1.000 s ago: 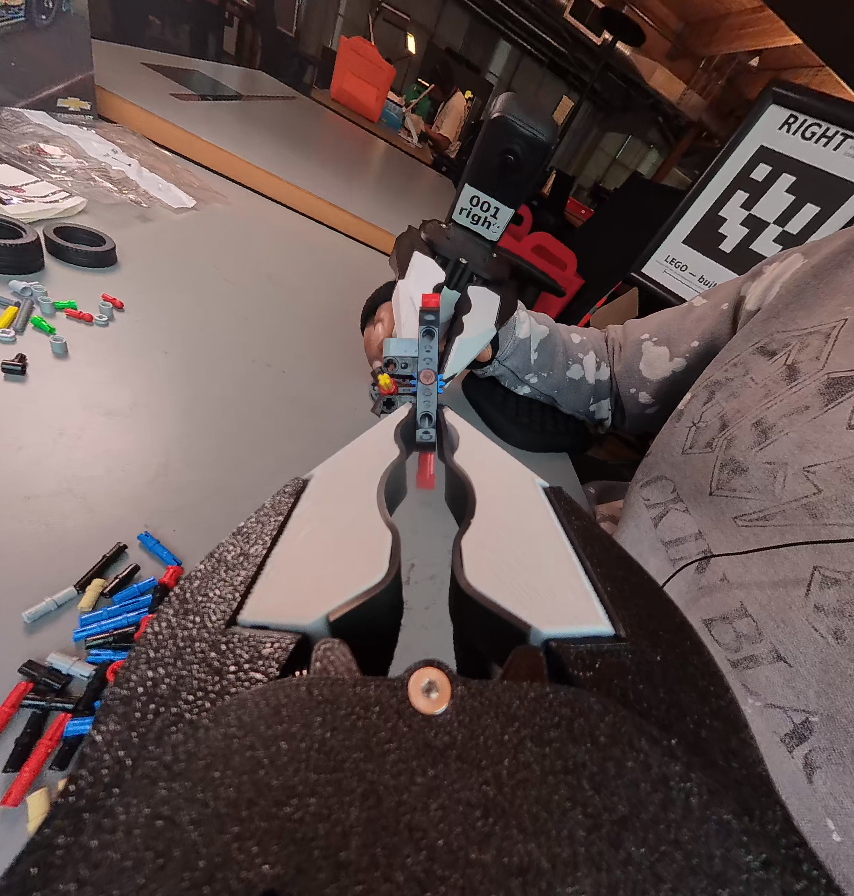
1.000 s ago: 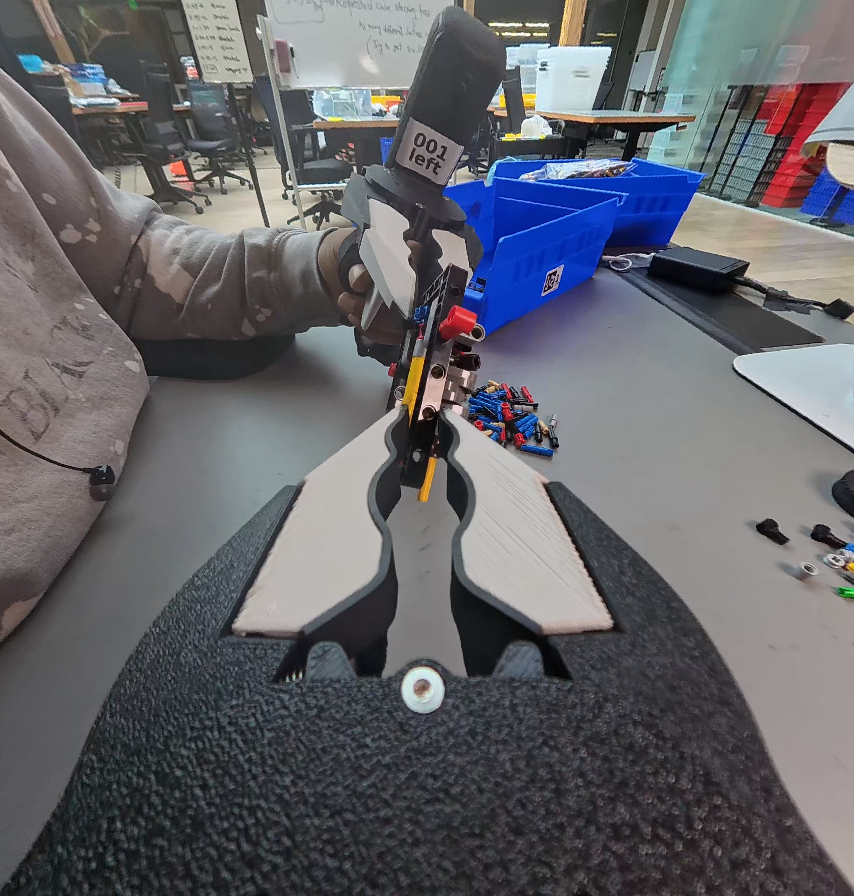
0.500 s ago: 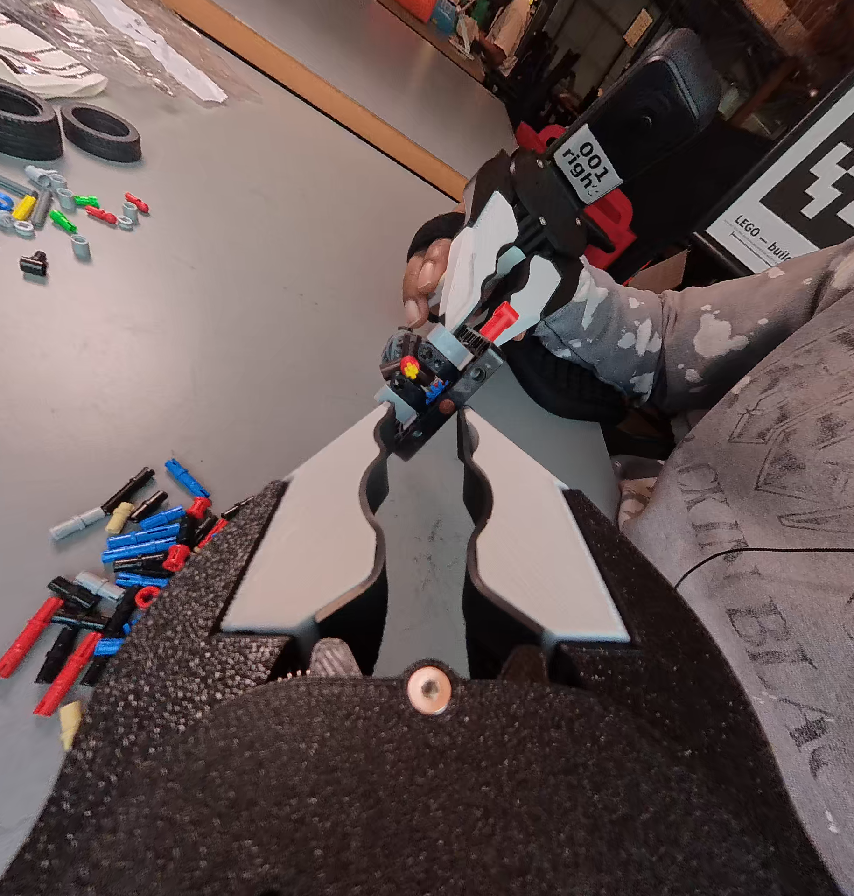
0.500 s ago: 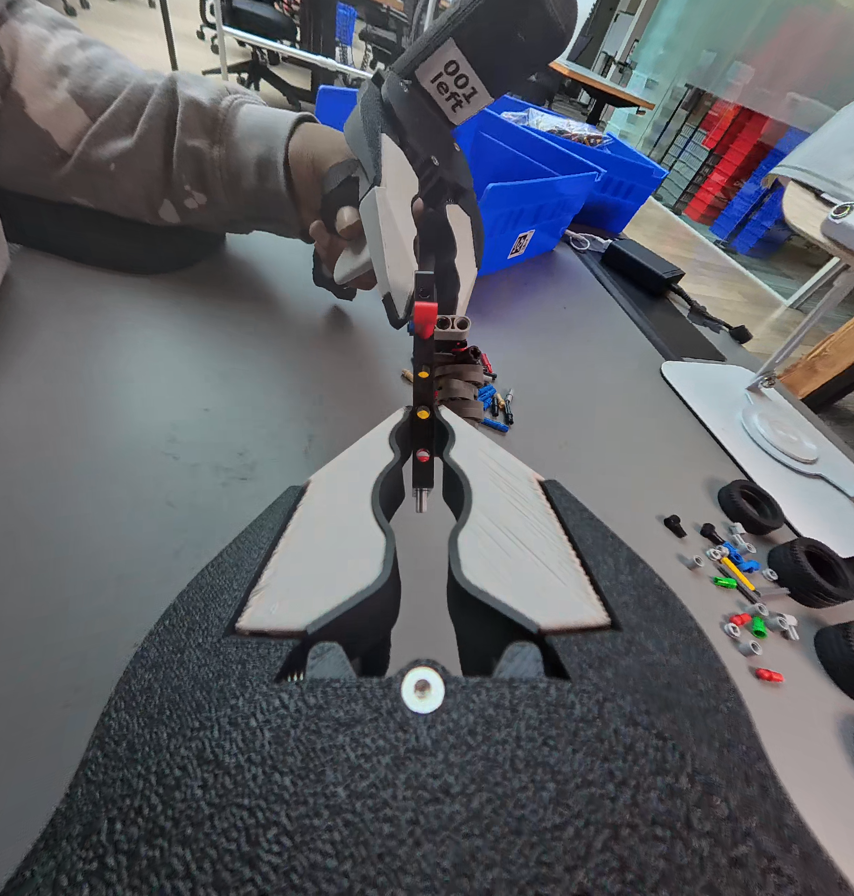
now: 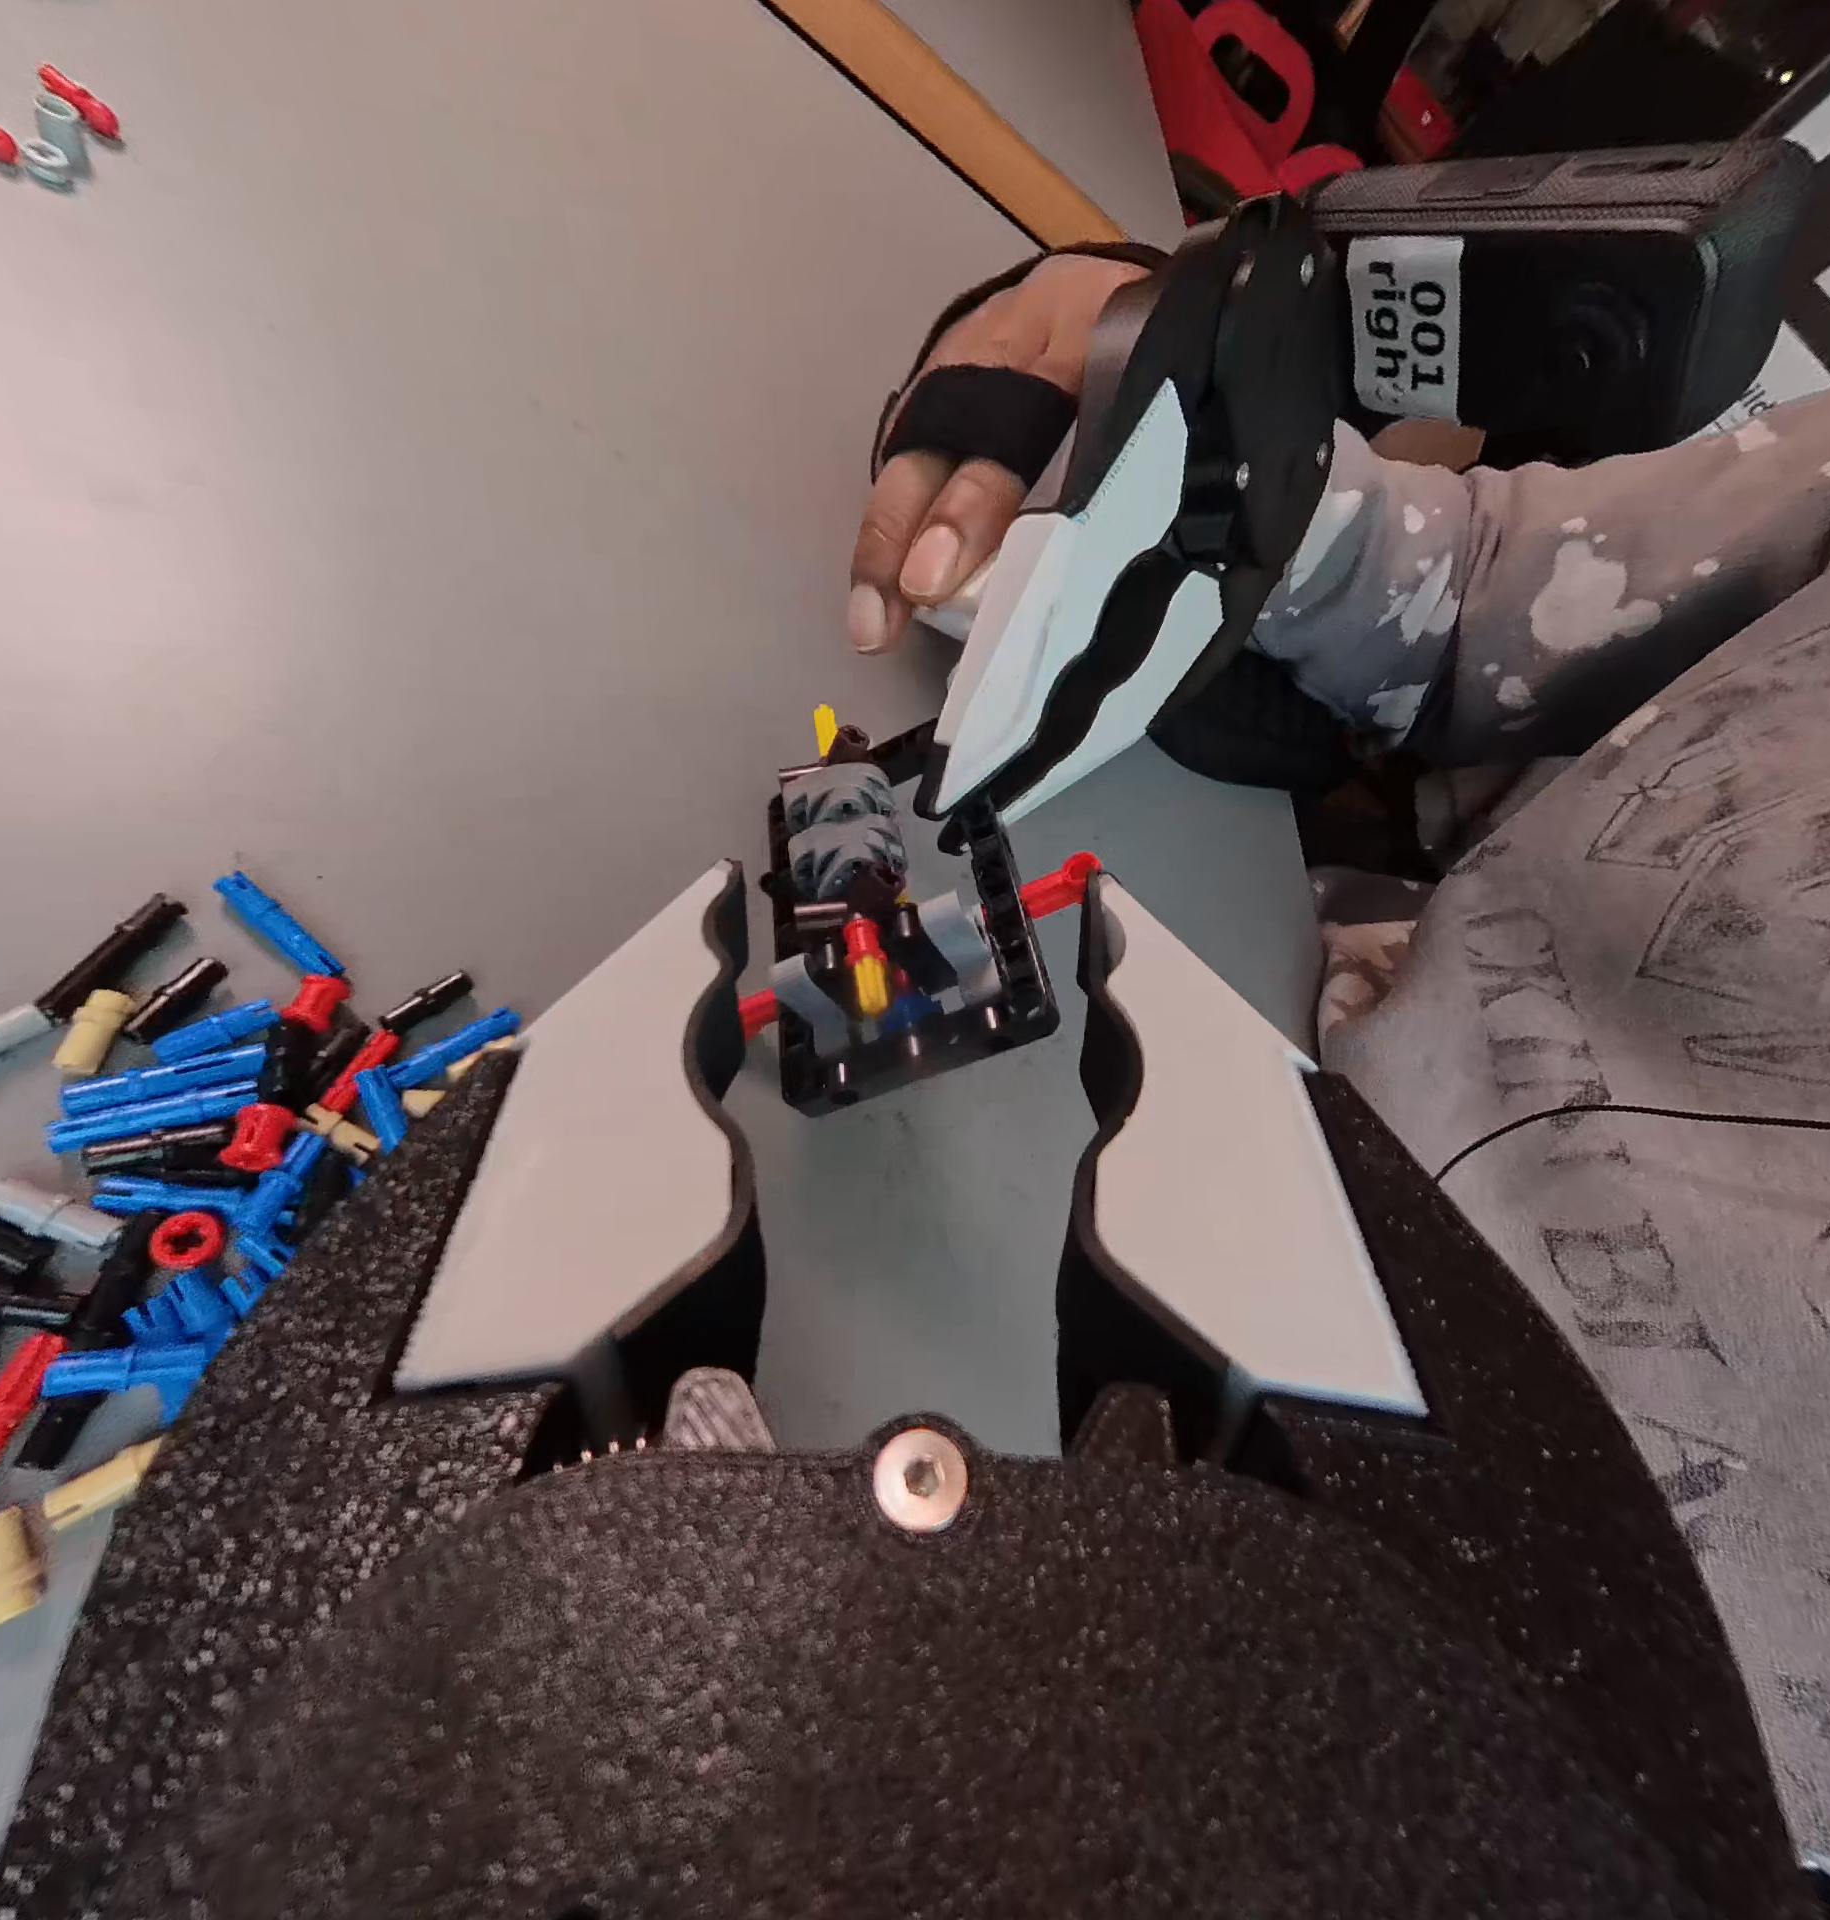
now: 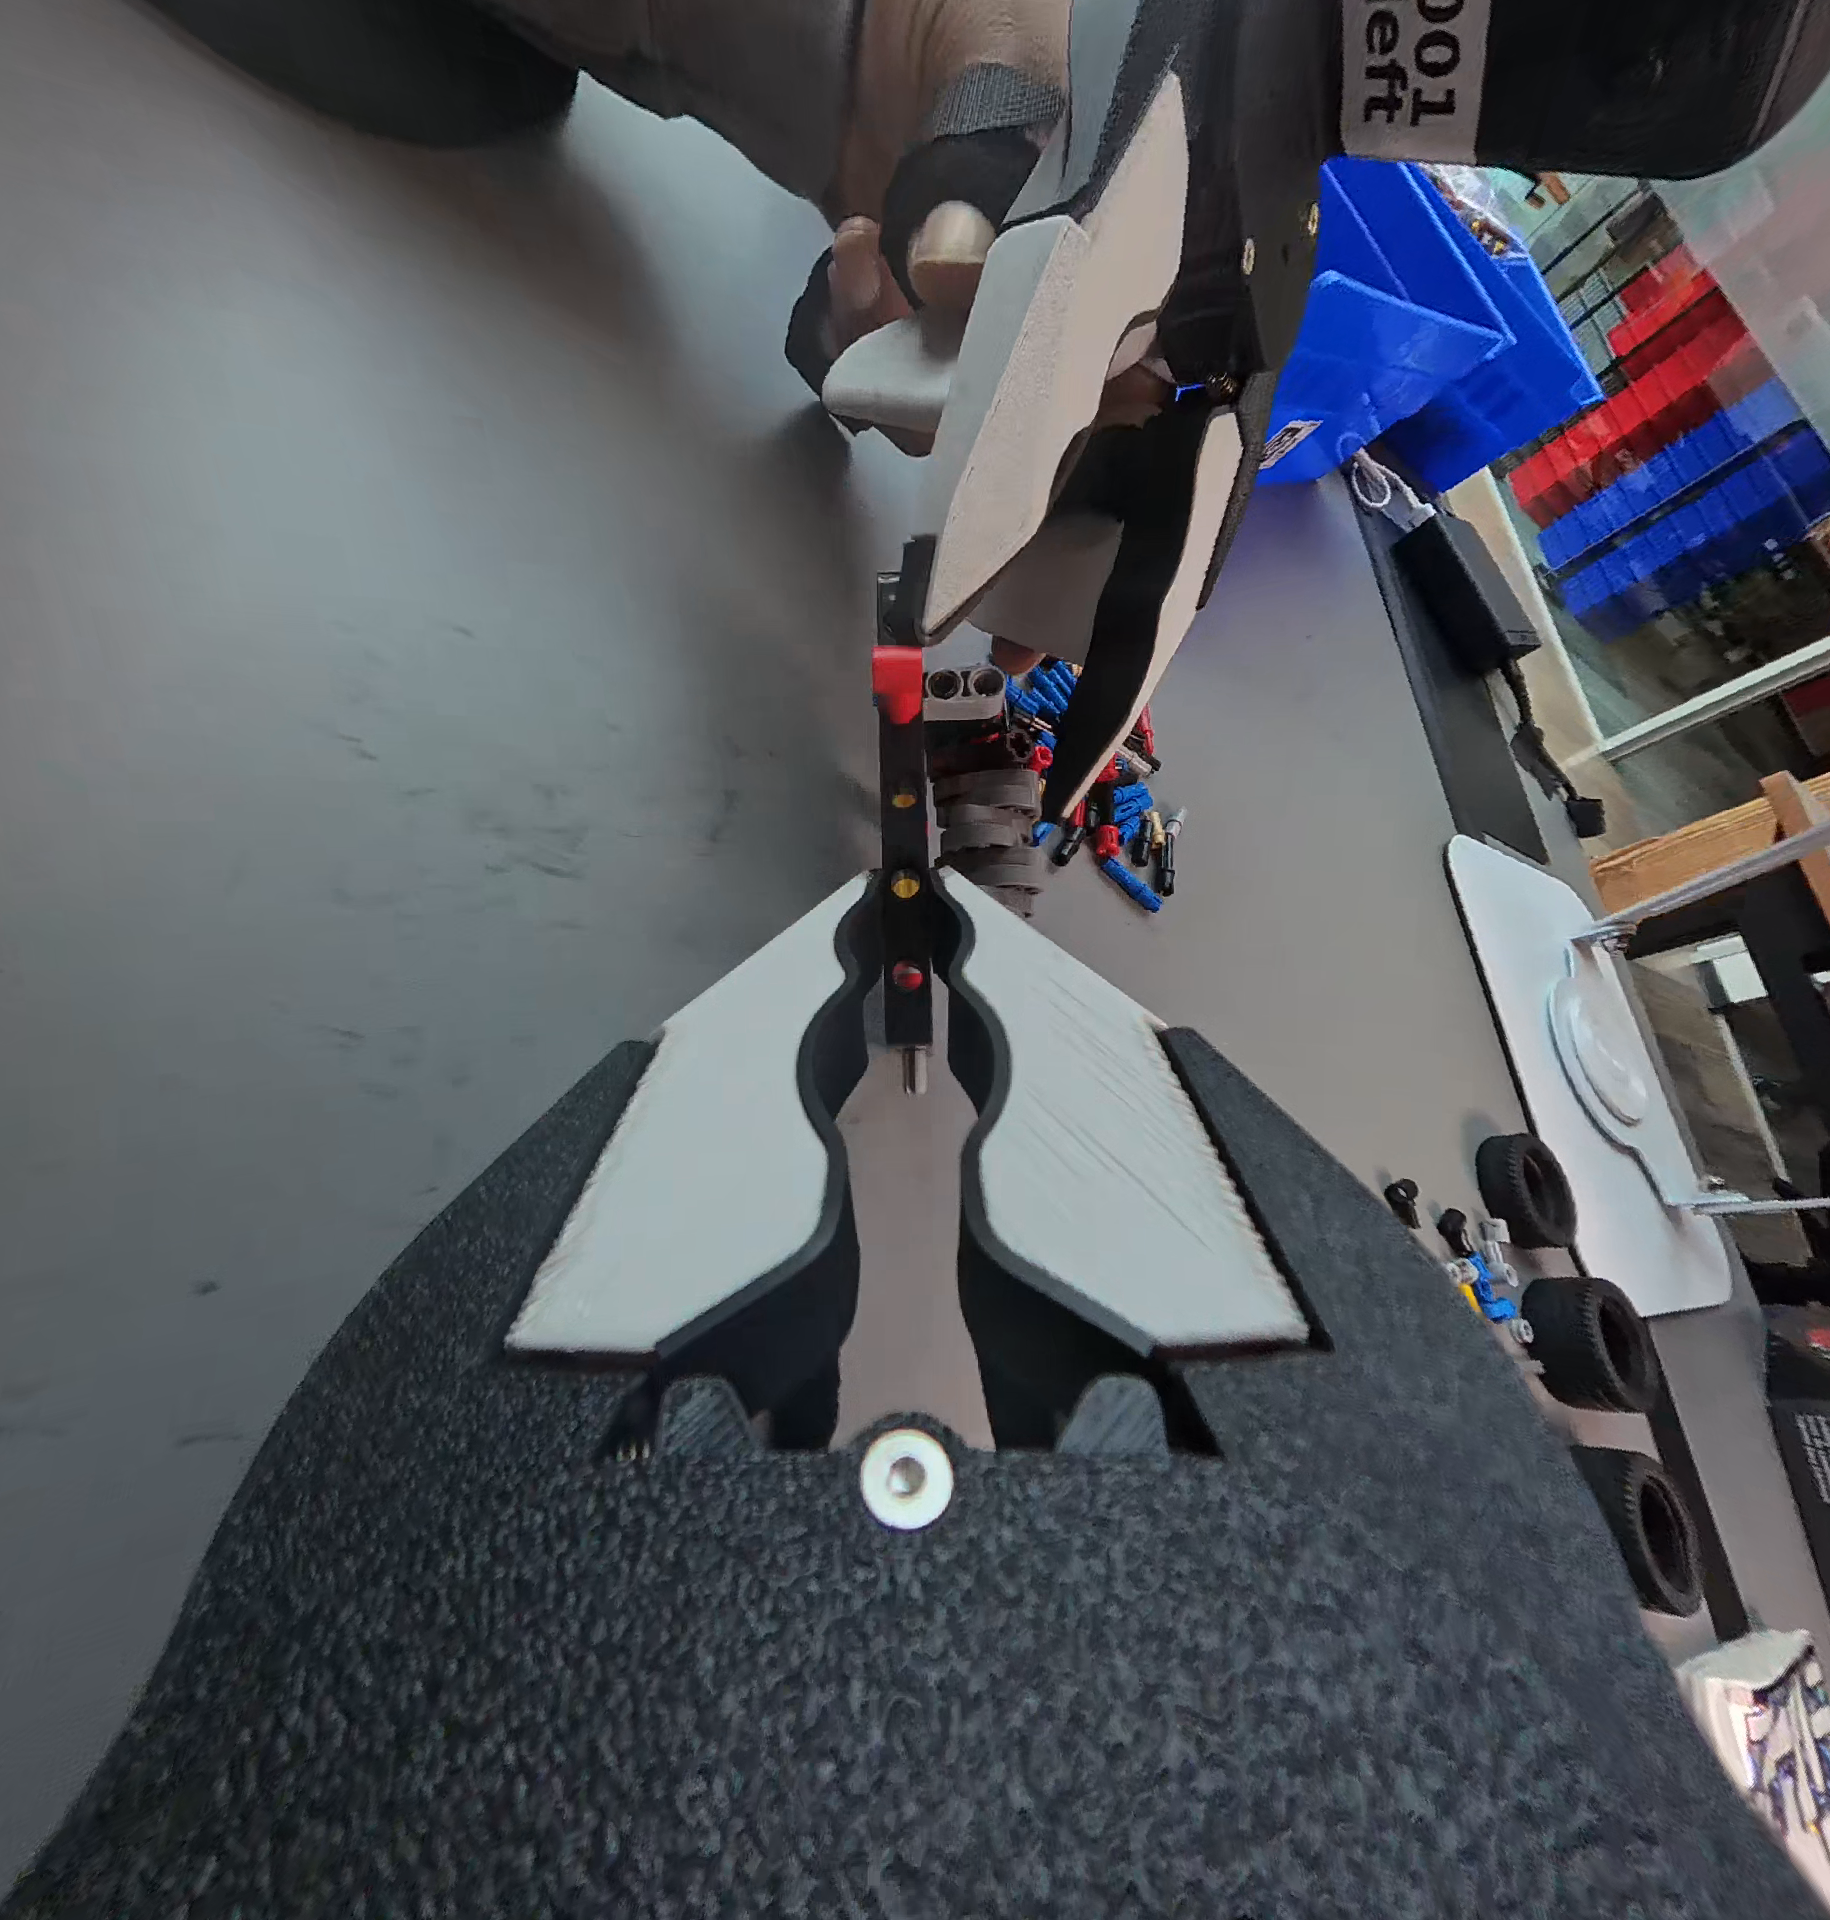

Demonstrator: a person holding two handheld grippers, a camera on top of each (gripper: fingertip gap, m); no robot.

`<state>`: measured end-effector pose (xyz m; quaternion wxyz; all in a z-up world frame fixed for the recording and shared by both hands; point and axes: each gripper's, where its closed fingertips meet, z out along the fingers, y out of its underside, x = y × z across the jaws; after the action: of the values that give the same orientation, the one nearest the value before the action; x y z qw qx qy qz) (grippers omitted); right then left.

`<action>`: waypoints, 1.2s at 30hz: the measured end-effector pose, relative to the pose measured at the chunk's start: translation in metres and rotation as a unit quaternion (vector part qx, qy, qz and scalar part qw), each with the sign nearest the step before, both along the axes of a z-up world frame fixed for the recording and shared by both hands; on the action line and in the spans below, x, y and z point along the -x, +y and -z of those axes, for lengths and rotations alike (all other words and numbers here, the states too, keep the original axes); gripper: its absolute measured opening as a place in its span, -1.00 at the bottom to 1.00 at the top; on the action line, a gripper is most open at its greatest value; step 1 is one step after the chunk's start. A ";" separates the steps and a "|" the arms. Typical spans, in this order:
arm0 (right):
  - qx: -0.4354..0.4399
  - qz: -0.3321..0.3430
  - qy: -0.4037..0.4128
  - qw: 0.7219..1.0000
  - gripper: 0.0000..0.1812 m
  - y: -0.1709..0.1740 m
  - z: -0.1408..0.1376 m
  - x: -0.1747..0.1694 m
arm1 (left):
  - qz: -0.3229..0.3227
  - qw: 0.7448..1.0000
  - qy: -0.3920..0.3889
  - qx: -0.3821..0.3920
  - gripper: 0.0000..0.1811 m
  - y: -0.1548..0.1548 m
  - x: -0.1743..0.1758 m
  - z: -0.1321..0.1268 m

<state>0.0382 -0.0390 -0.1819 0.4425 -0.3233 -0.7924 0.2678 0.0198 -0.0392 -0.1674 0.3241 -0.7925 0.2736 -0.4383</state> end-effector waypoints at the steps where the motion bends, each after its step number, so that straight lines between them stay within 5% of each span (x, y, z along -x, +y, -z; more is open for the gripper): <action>1: -0.005 -0.001 0.001 1.000 -0.92 0.000 0.000 0.000 | 0.004 1.000 0.000 -0.003 -0.35 -0.001 -0.001 -0.001; 12: -0.029 -0.033 -0.030 0.999 -0.90 -0.019 0.005 -0.005 | 0.037 0.998 -0.006 0.048 -0.64 -0.016 -0.003 0.006; 36: 0.029 -0.030 -0.138 0.990 -0.83 -0.033 0.036 -0.013 | 0.076 0.976 0.193 -0.065 -0.66 -0.024 -0.005 0.032</action>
<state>0.0516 -0.0717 -0.2178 0.3112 -0.3459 -0.8470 0.2572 0.0251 -0.0628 -0.1998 0.2817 -0.8165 0.4178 -0.2818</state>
